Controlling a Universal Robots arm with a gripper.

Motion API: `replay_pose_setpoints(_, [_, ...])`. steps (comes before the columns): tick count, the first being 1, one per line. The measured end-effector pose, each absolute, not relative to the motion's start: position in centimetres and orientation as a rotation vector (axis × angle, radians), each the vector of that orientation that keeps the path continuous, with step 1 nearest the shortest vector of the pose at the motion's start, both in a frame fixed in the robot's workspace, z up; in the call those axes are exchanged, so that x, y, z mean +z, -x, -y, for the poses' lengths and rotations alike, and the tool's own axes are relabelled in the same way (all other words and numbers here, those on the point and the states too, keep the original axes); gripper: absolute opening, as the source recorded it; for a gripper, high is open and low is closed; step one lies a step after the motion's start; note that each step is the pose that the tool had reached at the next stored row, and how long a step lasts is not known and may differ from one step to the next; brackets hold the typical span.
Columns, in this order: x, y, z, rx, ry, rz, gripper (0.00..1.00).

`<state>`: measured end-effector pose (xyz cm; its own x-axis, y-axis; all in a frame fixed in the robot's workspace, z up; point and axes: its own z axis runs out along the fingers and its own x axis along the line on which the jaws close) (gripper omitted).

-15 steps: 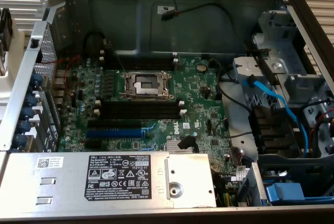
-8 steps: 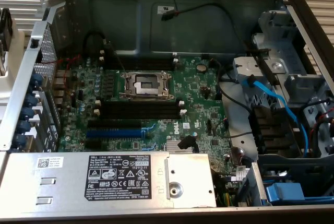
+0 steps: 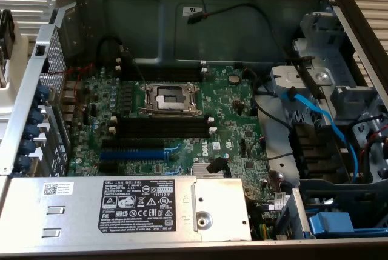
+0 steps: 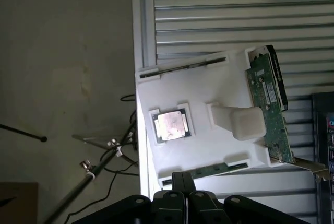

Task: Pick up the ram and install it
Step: 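Pick up the ram and move it above insertion slot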

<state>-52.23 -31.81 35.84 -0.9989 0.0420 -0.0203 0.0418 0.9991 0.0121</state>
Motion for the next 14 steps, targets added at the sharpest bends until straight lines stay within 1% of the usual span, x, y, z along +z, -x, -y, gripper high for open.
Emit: replay_pose_setpoints(14, [35.84, 52.23, 31.81, 0.022, 0.33, -3.105, 0.1])
